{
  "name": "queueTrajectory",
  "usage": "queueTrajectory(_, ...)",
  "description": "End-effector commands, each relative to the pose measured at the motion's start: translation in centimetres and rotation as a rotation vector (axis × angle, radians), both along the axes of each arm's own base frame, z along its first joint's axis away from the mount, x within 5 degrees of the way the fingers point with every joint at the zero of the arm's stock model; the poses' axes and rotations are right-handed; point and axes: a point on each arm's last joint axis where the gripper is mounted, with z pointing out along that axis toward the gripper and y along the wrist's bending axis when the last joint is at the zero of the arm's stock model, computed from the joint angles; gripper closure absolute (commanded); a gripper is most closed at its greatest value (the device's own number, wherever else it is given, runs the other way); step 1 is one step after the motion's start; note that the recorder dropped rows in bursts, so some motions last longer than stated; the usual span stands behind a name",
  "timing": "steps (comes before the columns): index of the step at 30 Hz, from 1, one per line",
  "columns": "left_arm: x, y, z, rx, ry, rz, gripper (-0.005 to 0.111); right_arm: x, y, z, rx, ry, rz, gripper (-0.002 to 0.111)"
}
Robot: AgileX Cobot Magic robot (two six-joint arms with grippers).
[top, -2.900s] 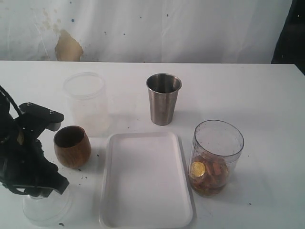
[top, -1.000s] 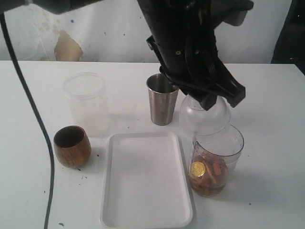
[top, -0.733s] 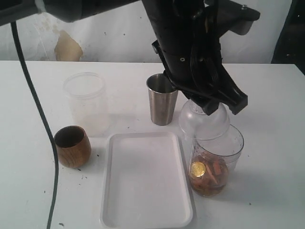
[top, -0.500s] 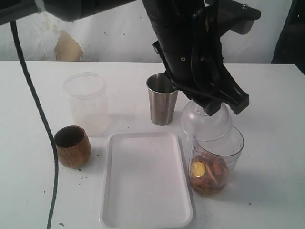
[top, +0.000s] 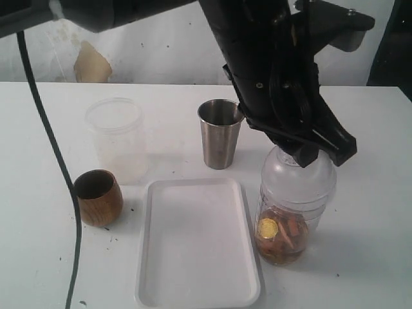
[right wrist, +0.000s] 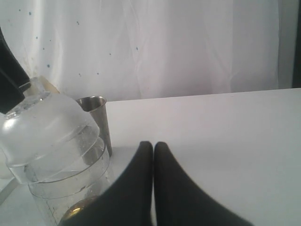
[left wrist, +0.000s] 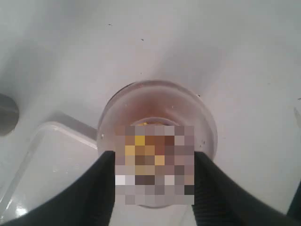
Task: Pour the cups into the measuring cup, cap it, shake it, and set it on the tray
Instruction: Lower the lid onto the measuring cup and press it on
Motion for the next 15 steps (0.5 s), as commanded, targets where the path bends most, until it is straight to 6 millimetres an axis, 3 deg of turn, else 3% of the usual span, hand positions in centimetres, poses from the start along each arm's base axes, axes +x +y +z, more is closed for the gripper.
queueTrajectory(1, -0.4, -0.5, 0.2, -0.027, -0.010, -0.016, 0.107, 0.0, 0.0, -0.1, 0.000, -0.008, 0.005, 0.108)
queueTrajectory(6, 0.2, -0.4, -1.1, 0.066, -0.032, -0.010, 0.107, 0.0, 0.0, -0.1, 0.000, -0.008, 0.005, 0.108)
queueTrajectory(15, 0.6, -1.3, -0.6, -0.042, -0.084, 0.000, 0.107, 0.0, 0.0, -0.1, 0.000, -0.008, 0.005, 0.108)
